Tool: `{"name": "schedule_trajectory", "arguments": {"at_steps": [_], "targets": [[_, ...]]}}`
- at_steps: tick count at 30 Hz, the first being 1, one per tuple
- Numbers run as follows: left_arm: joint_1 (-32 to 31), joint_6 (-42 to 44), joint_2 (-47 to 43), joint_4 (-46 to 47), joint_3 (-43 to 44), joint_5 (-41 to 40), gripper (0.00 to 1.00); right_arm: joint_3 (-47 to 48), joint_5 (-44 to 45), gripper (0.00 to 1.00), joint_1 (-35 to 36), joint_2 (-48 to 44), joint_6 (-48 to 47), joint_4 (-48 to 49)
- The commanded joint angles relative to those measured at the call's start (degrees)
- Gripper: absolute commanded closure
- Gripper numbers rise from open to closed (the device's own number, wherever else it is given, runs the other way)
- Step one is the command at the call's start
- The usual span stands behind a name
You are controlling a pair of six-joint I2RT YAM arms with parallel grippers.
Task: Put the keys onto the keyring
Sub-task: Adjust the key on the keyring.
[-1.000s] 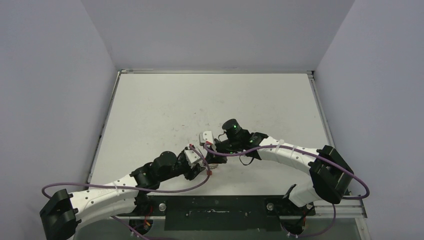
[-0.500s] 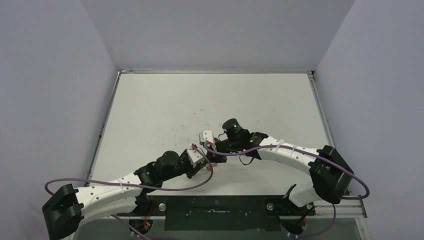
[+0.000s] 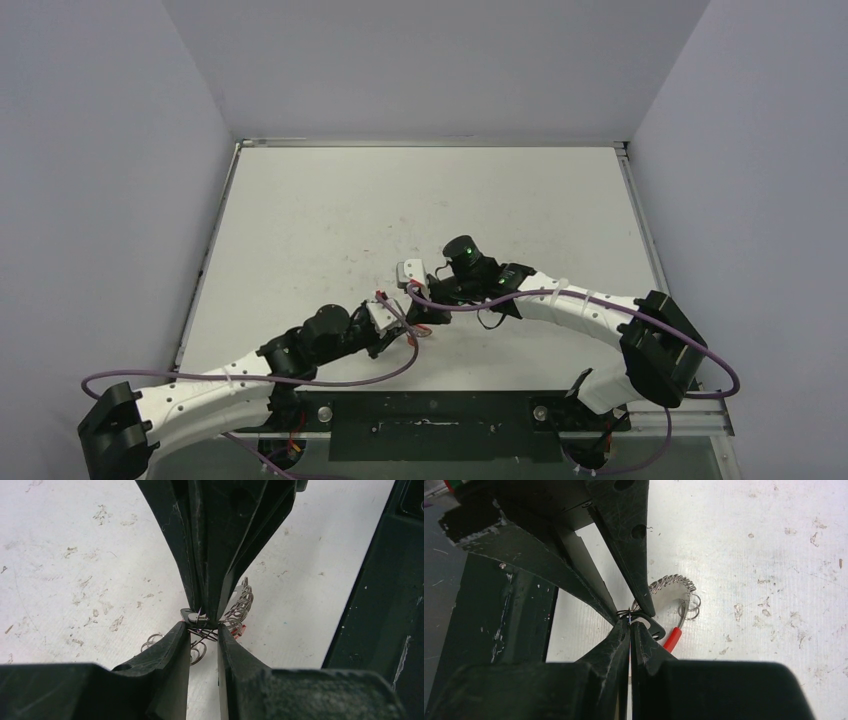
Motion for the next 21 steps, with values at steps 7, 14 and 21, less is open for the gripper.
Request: {"name": "schedule_trajectory", "arguments": {"at_steps": [7,14,21], "targets": [[-0.23,4.86,-3.76,-5.42,1.58,3.63,1.0,3.27,2.47,1.0,-1.44,0.94,2.23,0.58],[-0.27,6.93,-5.49,-6.0,1.67,5.03,1.0,5.13,4.73,1.0,-1.52,4.21,4.51,-0.91],[-0.26,6.96,-5.25,-6.28,1.7,5.47,1.0,5.55,6.4,1.0,-1.76,6.23,7.33,0.08]]}}
